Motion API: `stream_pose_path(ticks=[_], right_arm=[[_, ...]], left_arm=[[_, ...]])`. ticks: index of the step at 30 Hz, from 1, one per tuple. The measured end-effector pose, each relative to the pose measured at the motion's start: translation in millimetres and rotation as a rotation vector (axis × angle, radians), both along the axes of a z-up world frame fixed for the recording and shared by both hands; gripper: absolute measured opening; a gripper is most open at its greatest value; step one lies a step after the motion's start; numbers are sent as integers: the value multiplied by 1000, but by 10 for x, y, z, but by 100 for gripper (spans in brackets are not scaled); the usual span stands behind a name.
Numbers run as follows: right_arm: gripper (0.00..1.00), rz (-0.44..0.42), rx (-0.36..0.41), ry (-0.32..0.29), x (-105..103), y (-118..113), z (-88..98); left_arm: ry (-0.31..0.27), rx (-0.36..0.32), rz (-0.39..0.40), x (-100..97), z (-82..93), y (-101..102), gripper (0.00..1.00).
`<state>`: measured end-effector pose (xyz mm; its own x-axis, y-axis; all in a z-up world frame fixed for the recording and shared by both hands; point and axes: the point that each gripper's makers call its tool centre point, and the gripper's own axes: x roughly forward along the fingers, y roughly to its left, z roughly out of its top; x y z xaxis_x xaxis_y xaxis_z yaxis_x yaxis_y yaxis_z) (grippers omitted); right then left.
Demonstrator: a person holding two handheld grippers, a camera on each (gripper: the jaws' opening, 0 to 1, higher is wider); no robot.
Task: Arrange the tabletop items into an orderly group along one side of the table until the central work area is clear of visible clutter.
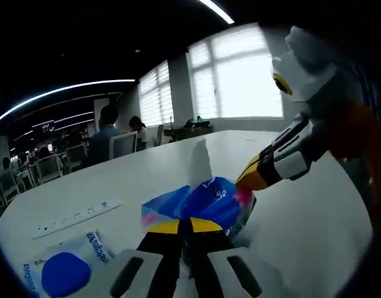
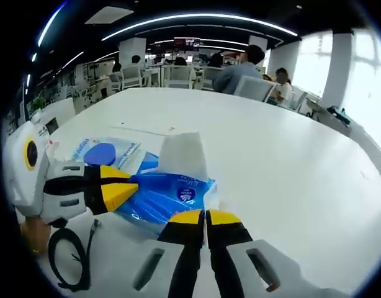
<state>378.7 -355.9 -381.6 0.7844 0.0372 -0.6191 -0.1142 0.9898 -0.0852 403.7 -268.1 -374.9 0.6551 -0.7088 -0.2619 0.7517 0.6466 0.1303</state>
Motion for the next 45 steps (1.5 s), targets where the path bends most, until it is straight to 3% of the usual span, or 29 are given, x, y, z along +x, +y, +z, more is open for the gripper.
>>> stream_pose_path(ticks=[13,20,33,45], right_arm=[[0,-32,16,55,-156,-166,-145],[0,-42,21,66,-194,-198,-183],[0,-58,-23,139,-260,-299,-295],[1,-63,-51,198,-343,-331,-395]], left_arm=[[-33,75,-47,-201,-155,-140,2],[-22,92,-60,-246,-214,-166,2],[27,117,-84,-373,-357,-234,2],[-7,201,-117,-432,-394,-233,8]])
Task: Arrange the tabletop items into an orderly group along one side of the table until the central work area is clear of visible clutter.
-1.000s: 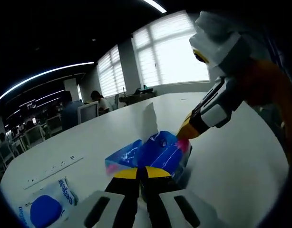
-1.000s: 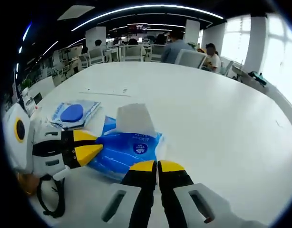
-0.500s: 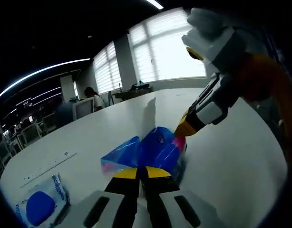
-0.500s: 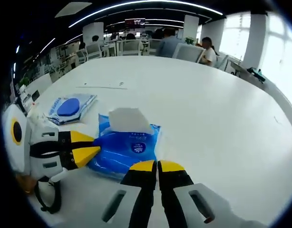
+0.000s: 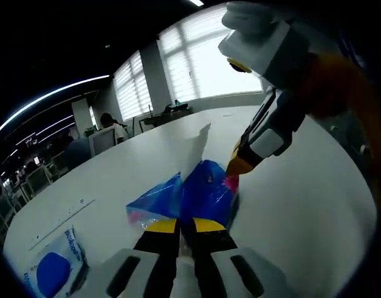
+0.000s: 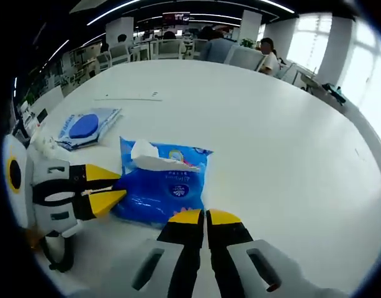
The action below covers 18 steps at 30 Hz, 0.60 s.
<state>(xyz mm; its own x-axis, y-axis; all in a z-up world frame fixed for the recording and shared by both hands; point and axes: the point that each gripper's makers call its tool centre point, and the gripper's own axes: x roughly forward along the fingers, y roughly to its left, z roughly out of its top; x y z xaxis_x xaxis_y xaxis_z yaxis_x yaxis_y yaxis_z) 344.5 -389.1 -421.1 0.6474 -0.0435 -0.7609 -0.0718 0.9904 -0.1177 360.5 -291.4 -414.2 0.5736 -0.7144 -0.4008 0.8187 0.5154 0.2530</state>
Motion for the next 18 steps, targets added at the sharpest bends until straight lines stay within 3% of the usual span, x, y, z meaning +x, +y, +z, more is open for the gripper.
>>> stream_pose_path(ticks=[8,18], right_arm=[[13,-7,-38,8,-44,-60,6],[23,-9,-50,4,-54,-102,37]], left_arm=[[-12,57,-18,-7,-31,29,25],[33,45,-11,26,-7,83,35]])
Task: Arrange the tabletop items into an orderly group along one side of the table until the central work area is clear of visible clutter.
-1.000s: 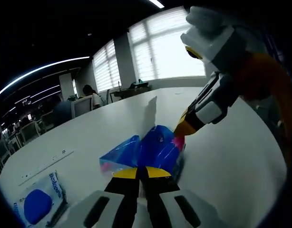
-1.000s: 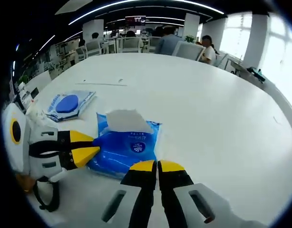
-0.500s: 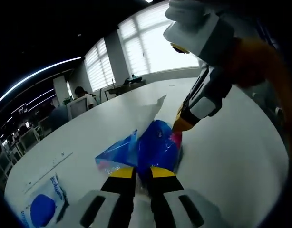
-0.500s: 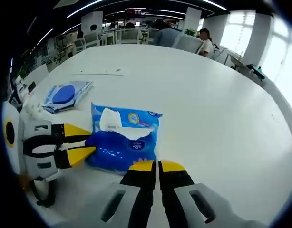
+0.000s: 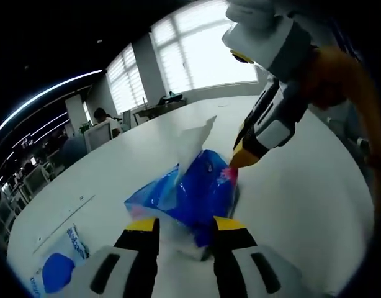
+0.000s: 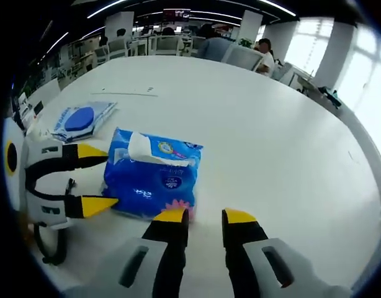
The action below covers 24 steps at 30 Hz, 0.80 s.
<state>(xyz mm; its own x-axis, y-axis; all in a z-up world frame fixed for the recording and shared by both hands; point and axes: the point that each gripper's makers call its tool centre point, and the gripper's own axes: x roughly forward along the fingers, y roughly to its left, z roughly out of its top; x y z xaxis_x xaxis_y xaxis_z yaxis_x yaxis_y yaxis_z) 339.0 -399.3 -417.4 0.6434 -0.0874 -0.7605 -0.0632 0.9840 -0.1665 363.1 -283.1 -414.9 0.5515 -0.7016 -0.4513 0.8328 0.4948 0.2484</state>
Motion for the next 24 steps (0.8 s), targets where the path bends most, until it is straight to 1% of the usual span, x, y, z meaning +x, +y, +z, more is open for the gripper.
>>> stream_pose_path(ticks=[3,5,9,11,13,14,15,16,19,22,24], right_arm=[[24,-2,3,-3,-8,-5,17],[24,-3,15,-26,-16,9,87],[28,14,50,-125,18,85,298],[30,18,52,-143,9,100,351],[30,26,52,-174,27,121,428],[30,40,54,-197,51,145,471],[31,66,81,-232,98,215,535],[31,77,101,-246,109,256,564],[33,169,164,-329,180,475,736],[33,230,194,-382,217,623,865],[33,262,214,-419,238,719,961]], left_arm=[[15,-2,2,14,27,31,39],[23,-10,13,50,78,82,42],[29,-62,81,205,257,260,47],[35,-77,101,252,308,324,47],[43,-100,117,302,380,396,48],[44,-110,121,308,403,413,49],[48,-125,129,330,446,451,49],[50,-130,134,339,473,481,50],[45,-152,138,367,583,562,50],[1,-161,140,401,702,626,52],[-26,-139,157,443,755,719,53]])
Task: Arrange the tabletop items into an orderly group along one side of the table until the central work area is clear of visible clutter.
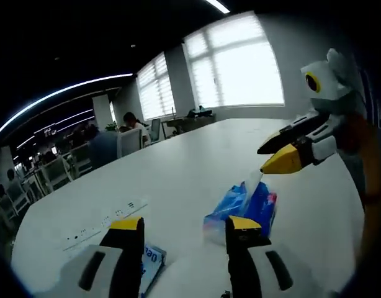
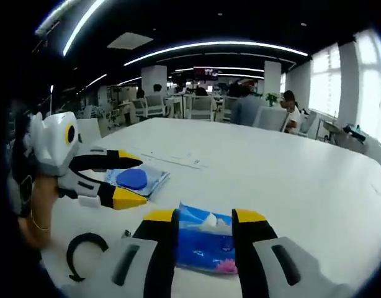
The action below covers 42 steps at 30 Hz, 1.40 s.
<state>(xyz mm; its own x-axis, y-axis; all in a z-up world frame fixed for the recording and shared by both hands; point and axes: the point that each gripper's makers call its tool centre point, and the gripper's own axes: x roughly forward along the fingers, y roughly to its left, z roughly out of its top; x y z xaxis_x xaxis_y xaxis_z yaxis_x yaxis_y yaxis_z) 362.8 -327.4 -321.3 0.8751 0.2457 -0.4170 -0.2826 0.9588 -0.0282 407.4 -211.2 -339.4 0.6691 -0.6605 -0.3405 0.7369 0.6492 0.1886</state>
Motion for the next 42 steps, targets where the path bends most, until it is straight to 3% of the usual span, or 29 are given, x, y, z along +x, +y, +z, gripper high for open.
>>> stream_pose_path(ticks=[4,8,12,16,20,26,27,33,34,37,41,42], right_arm=[[33,51,40,-73,55,149,194],[32,70,60,-106,95,227,286],[32,79,97,-132,165,334,350],[32,83,113,-128,209,402,350],[32,114,70,-95,306,631,238],[33,140,71,-107,373,794,254],[33,157,72,-93,446,947,186],[35,187,25,-22,572,1182,-63],[35,189,22,-17,597,1217,-95],[36,197,28,-4,666,1307,-174],[36,198,51,23,719,1385,-274],[35,199,52,33,723,1416,-324]], left_arm=[[-8,8,42,109,85,214,53],[23,-29,104,242,138,439,54],[29,-66,152,370,207,646,54],[31,-80,170,405,229,716,55],[2,-96,247,530,322,1000,56],[19,-114,333,666,290,1312,58],[16,-123,391,751,289,1514,58],[30,-132,440,785,260,1661,57],[34,-108,450,811,229,1703,57],[101,-15,469,885,98,1803,57],[147,2,478,944,74,1824,53],[197,41,473,906,26,1828,53]])
